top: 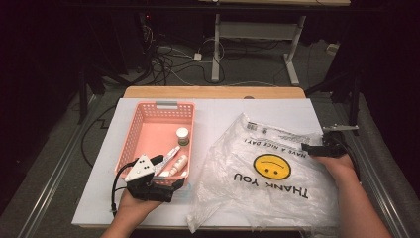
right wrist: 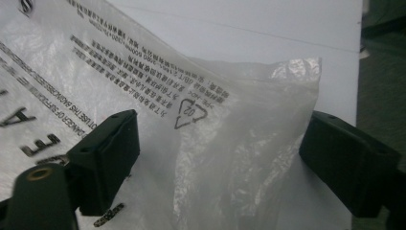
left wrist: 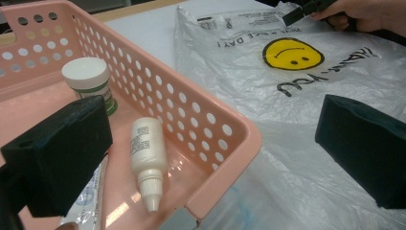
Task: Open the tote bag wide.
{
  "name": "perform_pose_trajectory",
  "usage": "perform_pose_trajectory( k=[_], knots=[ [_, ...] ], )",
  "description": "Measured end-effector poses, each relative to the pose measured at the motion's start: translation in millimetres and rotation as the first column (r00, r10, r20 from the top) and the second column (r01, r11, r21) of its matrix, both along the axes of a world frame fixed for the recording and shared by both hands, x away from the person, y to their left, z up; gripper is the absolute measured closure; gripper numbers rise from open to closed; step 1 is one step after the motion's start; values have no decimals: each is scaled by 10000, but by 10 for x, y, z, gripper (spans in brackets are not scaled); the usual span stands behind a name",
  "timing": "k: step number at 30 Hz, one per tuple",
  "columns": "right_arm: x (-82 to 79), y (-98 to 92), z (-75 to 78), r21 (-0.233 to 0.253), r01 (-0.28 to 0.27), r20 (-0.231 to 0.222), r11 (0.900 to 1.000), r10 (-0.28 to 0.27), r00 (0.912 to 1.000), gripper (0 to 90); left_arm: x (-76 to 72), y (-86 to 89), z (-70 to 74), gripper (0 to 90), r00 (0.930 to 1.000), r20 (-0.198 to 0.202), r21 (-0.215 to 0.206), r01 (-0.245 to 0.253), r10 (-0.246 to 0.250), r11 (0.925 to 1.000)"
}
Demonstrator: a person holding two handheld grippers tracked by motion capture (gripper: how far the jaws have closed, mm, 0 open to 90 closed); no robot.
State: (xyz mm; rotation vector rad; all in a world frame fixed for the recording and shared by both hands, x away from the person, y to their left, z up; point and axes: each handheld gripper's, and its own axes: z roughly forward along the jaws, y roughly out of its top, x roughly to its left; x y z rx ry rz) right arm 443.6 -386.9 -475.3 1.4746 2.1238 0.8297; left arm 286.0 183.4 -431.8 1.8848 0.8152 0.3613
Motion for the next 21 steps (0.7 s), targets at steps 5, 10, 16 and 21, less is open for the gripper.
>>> perform_pose_trajectory(
  k=[5, 10, 16, 21],
  knots=[
    [-138, 28, 7, -6, -435, 408, 9991, 435, 9982, 623, 4, -18, -10, 0, 10000, -52, 80, 49, -49, 10000],
    [-215, -15, 10, 78, -597, 505, 9982, 592, 9970, 900, -5, -42, -10, 0, 9999, -89, 89, 118, -117, 9999],
    [-214, 3, 29, 42, -127, 771, 9999, 124, 9970, 900, 11, -68, -13, 0, 9998, -121, 53, 177, -176, 9998],
    [-109, -106, 117, 544, 899, 1105, 9945, -954, 9893, 900, 22, -70, -16, 0, 9997, -129, 45, 217, -217, 9998]
  ],
)
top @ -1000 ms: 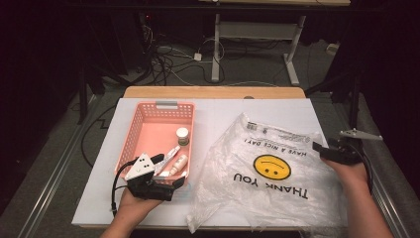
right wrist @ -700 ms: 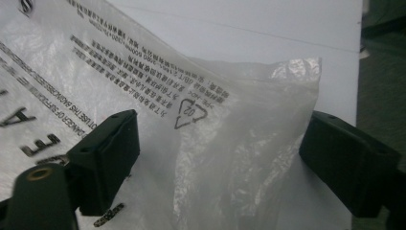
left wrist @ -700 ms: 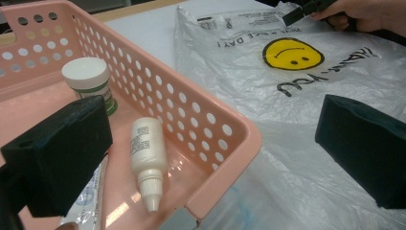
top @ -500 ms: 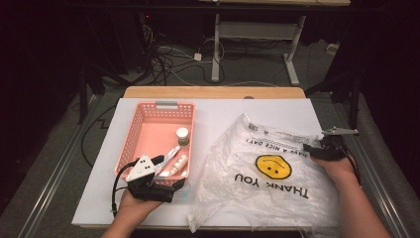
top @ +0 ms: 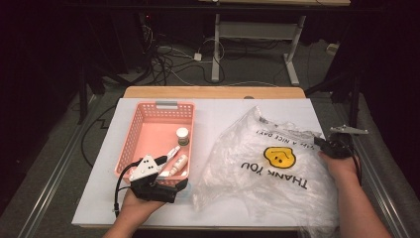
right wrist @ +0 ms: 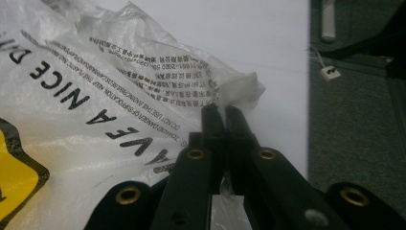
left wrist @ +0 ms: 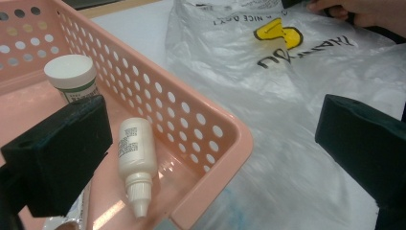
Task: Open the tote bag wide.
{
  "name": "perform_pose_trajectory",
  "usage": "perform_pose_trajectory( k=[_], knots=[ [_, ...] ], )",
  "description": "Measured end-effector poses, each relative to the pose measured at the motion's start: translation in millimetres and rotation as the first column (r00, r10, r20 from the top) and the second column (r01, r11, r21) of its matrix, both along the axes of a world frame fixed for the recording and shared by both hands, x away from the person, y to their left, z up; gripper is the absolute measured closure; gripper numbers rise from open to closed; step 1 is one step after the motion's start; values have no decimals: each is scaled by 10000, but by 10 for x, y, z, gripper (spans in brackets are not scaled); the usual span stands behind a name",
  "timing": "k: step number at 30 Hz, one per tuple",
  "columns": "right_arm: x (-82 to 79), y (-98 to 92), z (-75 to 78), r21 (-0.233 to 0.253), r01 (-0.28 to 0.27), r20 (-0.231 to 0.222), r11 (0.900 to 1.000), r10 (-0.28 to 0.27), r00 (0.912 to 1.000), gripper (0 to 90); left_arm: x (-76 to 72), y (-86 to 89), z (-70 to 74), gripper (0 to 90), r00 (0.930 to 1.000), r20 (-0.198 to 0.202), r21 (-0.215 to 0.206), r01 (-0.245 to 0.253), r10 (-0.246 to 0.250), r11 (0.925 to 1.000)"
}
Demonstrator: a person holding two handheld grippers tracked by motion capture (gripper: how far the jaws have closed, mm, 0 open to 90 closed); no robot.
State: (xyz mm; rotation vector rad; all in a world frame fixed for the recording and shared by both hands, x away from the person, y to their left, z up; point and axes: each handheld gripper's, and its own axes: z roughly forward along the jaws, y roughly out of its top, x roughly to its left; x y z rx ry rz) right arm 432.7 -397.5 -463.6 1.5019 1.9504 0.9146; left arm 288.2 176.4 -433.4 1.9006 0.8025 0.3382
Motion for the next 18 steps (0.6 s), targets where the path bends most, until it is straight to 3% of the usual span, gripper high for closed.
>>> perform_pose_trajectory(
  k=[2, 4, 5, 6, 8, 9, 10, 11, 12, 13, 15, 17, 18],
  knots=[
    [83, -81, 77, 225, 803, 317, 9965, -810, 9962, 900, 5, 9, 4, 0, 10000, 13, -7, -3, 3, 10000],
    [101, -100, 94, 244, 966, 407, 9950, -975, 9944, 900, 5, 14, 6, 0, 10000, 24, -44, -18, 18, 10000],
    [145, -151, 137, 297, 1465, 575, 9888, -1480, 9873, 900, 3, 17, 8, 0, 10000, 48, -56, -25, 25, 10000],
    [145, -151, 137, 297, 1465, 575, 9888, -1480, 9873, 900, -1, 19, 10, 0, 10000, 73, -67, -36, 36, 10000],
    [204, -242, 170, 423, 2002, 639, 9788, -2027, 9772, 900, -7, 23, 15, 0, 10000, 83, -80, -36, 37, 10000],
    [204, -242, 170, 423, 2002, 639, 9788, -2027, 9772, 900, -9, 25, 16, 0, 9999, 91, -85, -40, 41, 10000],
    [218, -302, 163, 561, 2397, 554, 9692, -2427, 9685, 900, -9, 25, 16, 0, 9999, 102, -86, -40, 41, 10000],
    [218, -302, 163, 561, 2397, 554, 9692, -2427, 9685, 900, -9, 27, 16, 0, 9999, 97, -100, -43, 44, 9999],
    [212, -341, 137, 818, 2437, 413, 9664, -2476, 9680, 824, -8, 28, 17, 0, 9999, 93, -132, -43, 44, 9999],
    [212, -341, 137, 818, 2437, 413, 9664, -2476, 9680, 824, -7, 31, 17, 0, 9999, 97, -143, -59, 60, 9999],
    [160, -363, 152, 912, 2149, 523, 9724, -2202, 9741, 572, -7, 40, 18, 0, 9999, 92, -183, -94, 96, 9998],
    [124, -366, 178, 898, 2053, 627, 9746, -2112, 9754, 529, -4, 53, 17, 0, 9999, 52, -200, -153, 154, 9997],
    [17, -364, 245, 664, 1878, 881, 9800, -1932, 9772, 464, -3, 58, 16, 0, 9999, 45, -226, -154, 155, 9996]
  ],
)
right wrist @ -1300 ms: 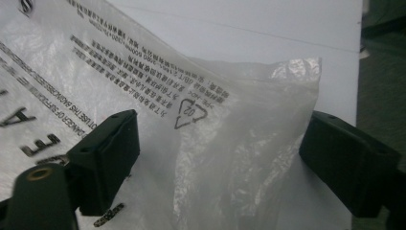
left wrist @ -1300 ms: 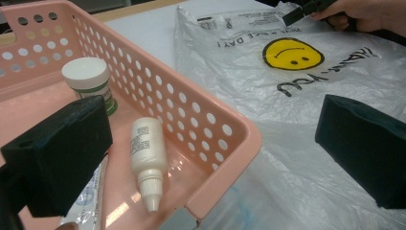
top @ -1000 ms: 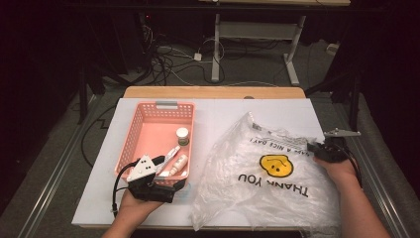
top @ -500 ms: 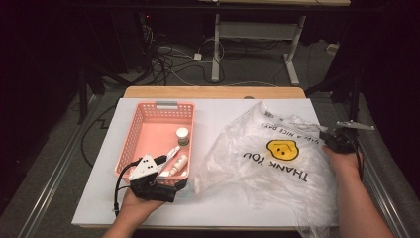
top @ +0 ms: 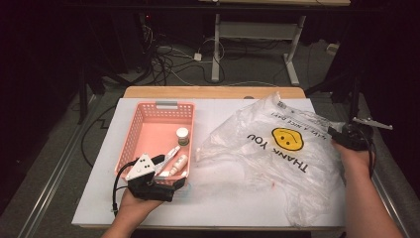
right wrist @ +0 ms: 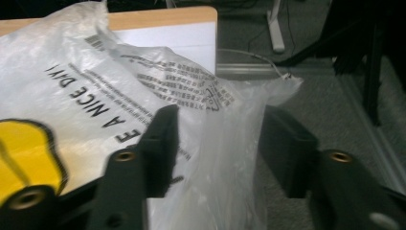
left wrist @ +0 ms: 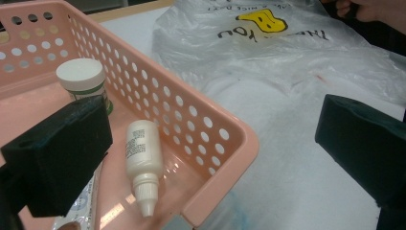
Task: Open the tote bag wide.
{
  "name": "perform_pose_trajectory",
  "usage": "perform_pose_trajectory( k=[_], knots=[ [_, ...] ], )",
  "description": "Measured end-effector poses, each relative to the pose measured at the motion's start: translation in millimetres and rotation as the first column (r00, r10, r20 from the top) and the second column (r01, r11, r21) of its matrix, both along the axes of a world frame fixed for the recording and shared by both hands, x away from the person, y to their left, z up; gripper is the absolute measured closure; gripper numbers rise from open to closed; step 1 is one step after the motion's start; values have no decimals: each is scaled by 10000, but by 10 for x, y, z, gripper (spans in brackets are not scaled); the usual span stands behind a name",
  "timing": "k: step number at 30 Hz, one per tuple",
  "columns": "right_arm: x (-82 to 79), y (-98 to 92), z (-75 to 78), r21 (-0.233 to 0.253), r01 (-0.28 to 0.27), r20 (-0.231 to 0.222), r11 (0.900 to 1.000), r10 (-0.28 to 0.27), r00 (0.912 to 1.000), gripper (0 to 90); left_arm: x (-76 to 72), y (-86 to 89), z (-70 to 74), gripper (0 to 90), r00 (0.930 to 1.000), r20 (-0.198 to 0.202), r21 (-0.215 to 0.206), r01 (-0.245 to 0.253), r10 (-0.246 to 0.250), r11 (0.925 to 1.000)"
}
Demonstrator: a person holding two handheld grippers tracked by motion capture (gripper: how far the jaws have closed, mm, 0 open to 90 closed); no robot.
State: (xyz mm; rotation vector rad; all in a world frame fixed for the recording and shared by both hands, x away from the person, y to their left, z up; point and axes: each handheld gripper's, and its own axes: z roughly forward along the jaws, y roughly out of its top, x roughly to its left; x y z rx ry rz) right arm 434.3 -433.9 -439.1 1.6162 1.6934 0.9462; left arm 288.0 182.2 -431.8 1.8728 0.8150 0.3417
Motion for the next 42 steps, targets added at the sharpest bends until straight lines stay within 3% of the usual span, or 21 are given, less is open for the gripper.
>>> perform_pose_trajectory(
  k=[3, 6, 9, 10, 12, 16, 17, 19, 22, 25, 26, 31, 32, 33, 34, 35, 36, 37, 40, 41, 42],
  knots=[
    [-141, 1, 67, -194, -236, 182, 9995, 240, 9995, 428, 0, 5, 3, 0, 10000, -14, -70, 11, -11, 10000],
    [-502, 42, 133, -319, -717, 365, 9969, 728, 9967, 398, -1, 2, 6, 0, 10000, 3, -78, 44, -44, 10000],
    [-699, 93, 113, -318, -1103, 318, 9934, 1113, 9933, 397, -4, 0, 2, 0, 10000, 26, -63, 67, -66, 10000],
    [-937, 172, 62, -216, -1399, 347, 9899, 1406, 9895, 396, -4, 1, 1, 0, 10000, 29, -71, 70, -70, 10000],
    [-1018, 208, 41, -148, -1532, 314, 9881, 1536, 9876, 396, -12, 12, 3, 0, 10000, 16, -128, 47, -47, 9999],
    [-1436, 464, -46, -163, -2327, 68, 9724, 2328, 9725, 397, -38, 42, 6, 0, 10000, 60, -196, 40, -39, 9998],
    [-1595, 588, -60, -97, -2745, -28, 9615, 2745, 9616, 397, -36, 46, 5, 0, 10000, 50, -203, 32, -31, 9998],
    [-1650, 632, -62, 1, -2892, -33, 9573, 2892, 9573, 397, -32, 44, 3, 0, 10000, 45, -230, 26, -25, 9997],
    [-1827, 801, -107, 197, -3522, -145, 9357, 3525, 9357, 388, -30, 25, -9, 0, 10000, 14, -177, 81, -81, 9998],
    [-1889, 882, -189, 72, -3772, -453, 9261, 3771, 9251, 350, -31, 6, -15, 0, 9999, 19, -94, 127, -127, 9999],
    [-1882, 913, -232, -501, -3664, -832, 9291, 3617, 9286, 309, -32, 4, -15, 0, 9999, 19, -83, 134, -134, 9999],
    [-1855, 804, -304, -625, -3241, -1255, 9440, 3147, 9408, 315, -42, -1, -29, 0, 9998, 0, -52, 187, -187, 9998],
    [-1851, 769, -319, -605, -3142, -1332, 9474, 3043, 9432, 353, -41, -5, -33, 0, 9998, -4, -23, 201, -201, 9998],
    [-1843, 737, -348, -557, -3170, -1619, 9468, 3048, 9386, 510, -40, -10, -35, 0, 9998, 10, 25, 206, -206, 9998],
    [-1854, 736, -359, -806, -3137, -1565, 9461, 2988, 9414, 606, -37, -12, -35, 0, 9998, 13, 20, 202, -202, 9998],
    [-1854, 736, -359, -806, -3137, -1565, 9461, 2988, 9414, 606, -35, -12, -33, 0, 9998, 8, -12, 211, -211, 9998],
    [-1857, 730, -335, -928, -3172, -1701, 9438, 2988, 9390, 819, -36, -14, -32, 0, 9998, 12, -14, 223, -223, 9998],
    [-1864, 735, -336, -895, -3281, -1713, 9404, 3099, 9352, 885, -37, -15, -32, 0, 9997, 26, 8, 233, -233, 9997],
    [-1886, 771, -326, -908, -3587, -1786, 9290, 3392, 9236, 900, -51, -9, -25, 0, 9997, 36, -41, 245, -245, 9997],
    [-1919, 839, -308, -897, -3955, -1782, 9141, 3760, 9093, 900, -54, -8, -21, 0, 9997, 59, -48, 247, -246, 9997],
    [-1936, 884, -301, -915, -4151, -1760, 9052, 3956, 9014, 900, -59, -10, -16, 0, 9997, 78, -81, 241, -240, 9997]
  ],
)
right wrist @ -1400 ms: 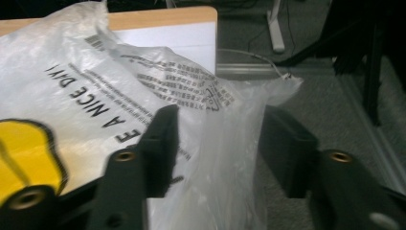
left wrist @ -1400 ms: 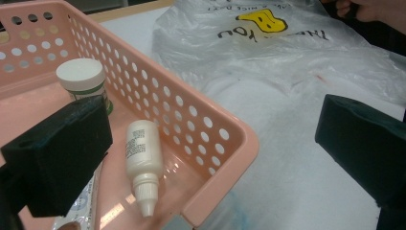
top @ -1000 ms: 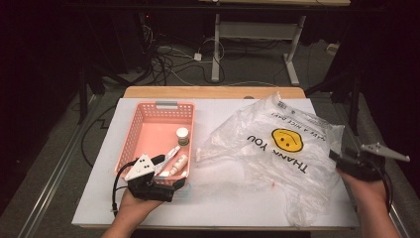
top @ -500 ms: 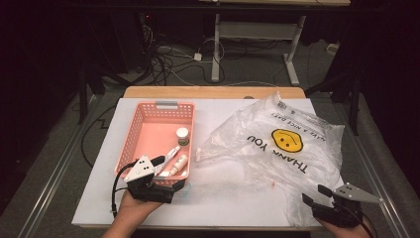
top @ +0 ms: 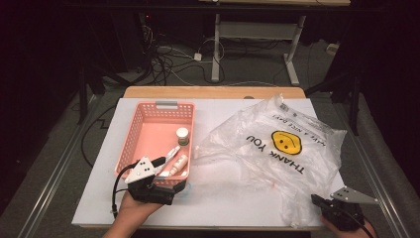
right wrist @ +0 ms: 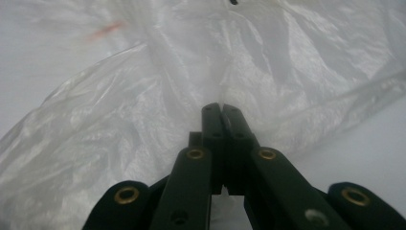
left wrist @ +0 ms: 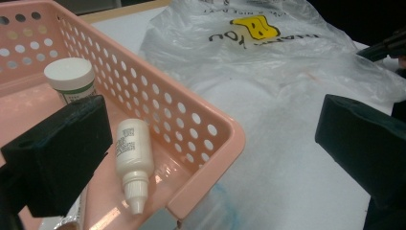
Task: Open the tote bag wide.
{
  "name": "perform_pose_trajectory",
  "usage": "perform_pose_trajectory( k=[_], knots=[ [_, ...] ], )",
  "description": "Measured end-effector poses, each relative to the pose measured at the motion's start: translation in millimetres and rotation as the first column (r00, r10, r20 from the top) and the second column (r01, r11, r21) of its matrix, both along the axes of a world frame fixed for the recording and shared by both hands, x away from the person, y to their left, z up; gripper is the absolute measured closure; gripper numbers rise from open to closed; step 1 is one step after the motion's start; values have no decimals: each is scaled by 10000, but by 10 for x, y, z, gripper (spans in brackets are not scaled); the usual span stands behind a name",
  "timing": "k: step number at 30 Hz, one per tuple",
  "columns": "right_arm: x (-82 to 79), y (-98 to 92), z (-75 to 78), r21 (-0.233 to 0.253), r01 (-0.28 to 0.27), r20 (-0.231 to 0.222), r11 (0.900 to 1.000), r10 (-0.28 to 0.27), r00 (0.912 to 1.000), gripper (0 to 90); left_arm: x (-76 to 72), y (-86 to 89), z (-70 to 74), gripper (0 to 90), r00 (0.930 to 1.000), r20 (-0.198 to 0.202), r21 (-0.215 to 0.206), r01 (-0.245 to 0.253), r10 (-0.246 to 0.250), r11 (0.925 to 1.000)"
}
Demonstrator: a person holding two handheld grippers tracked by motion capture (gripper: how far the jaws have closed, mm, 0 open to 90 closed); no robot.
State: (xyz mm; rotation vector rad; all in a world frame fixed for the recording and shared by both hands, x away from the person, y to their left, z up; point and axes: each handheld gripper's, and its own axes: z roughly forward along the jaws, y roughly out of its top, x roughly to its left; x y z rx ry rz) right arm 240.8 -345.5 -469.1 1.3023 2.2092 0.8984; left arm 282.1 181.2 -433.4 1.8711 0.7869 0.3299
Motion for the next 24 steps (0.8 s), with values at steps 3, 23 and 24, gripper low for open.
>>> perform_pose_trajectory(
  k=[3, 23, 24],
  knots=[
    [-45, 99, 19, -42, -397, 104, 9992, 398, 9992, 900, -6, -9, 10, 0, 10000, 68, -21, 21, -21, 10000],
    [-53, 477, 288, 1630, -1586, 1595, 9738, 1326, 9782, 431, -5, -17, 16, 0, 9995, 128, -122, -301, 302, 9995],
    [-33, 493, 320, 1648, -1618, 1737, 9730, 1328, 9758, 392, -6, -20, 13, 0, 9995, 76, -102, -309, 310, 9995]
  ],
)
